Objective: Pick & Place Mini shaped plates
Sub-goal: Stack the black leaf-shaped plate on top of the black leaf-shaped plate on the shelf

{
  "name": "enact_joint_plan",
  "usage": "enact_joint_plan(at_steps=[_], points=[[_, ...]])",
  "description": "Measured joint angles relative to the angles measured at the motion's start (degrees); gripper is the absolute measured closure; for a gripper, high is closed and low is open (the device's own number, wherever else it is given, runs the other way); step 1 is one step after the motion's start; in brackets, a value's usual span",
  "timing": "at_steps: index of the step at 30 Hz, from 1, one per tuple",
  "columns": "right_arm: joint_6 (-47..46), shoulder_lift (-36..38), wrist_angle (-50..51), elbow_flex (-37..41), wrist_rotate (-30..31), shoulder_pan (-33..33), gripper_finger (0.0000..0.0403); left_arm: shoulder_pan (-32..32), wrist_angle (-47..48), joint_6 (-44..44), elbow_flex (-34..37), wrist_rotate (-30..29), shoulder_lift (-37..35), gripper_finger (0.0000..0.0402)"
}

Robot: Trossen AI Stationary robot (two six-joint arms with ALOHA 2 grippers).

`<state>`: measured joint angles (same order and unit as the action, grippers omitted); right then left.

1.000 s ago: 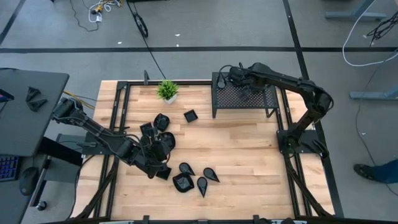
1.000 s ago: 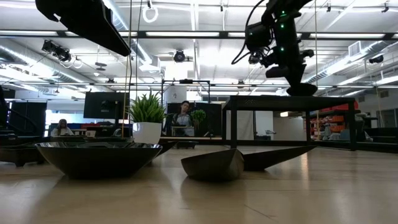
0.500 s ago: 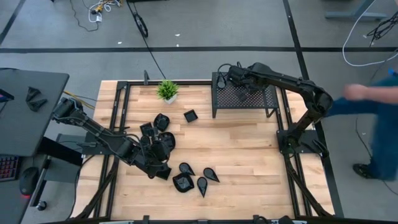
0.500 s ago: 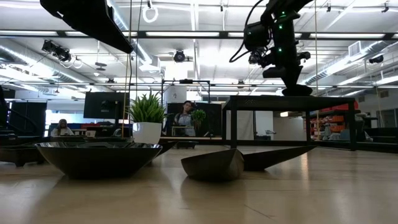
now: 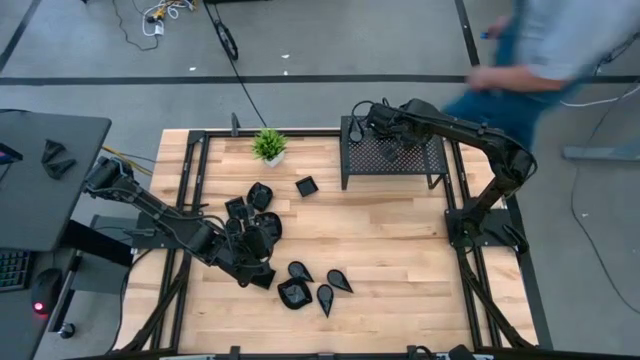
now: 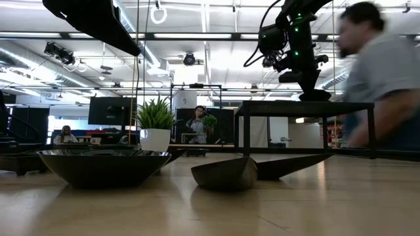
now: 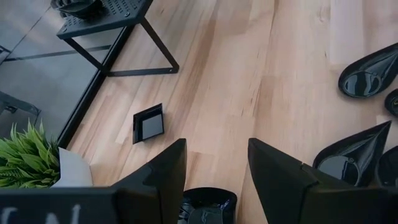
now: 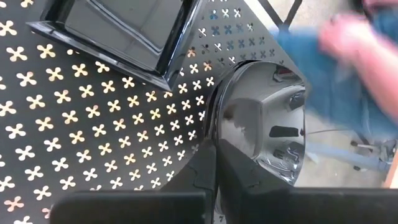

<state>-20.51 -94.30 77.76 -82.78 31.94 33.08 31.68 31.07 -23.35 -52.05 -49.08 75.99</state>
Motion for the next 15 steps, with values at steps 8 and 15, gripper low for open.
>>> enact_joint_plan(at_steps=[8, 15], points=[[-0.1, 0.0, 0.0, 0.0, 0.0, 0.0, 0.0387, 0.0, 0.0, 0.0, 0.0, 0.0, 0.0, 0.0225], [0.1, 0.0, 0.9, 0.0, -0.7, 0.1, 0.0332, 0.0, 0.0, 0.0, 0.0, 0.0, 0.0, 0.0225]])
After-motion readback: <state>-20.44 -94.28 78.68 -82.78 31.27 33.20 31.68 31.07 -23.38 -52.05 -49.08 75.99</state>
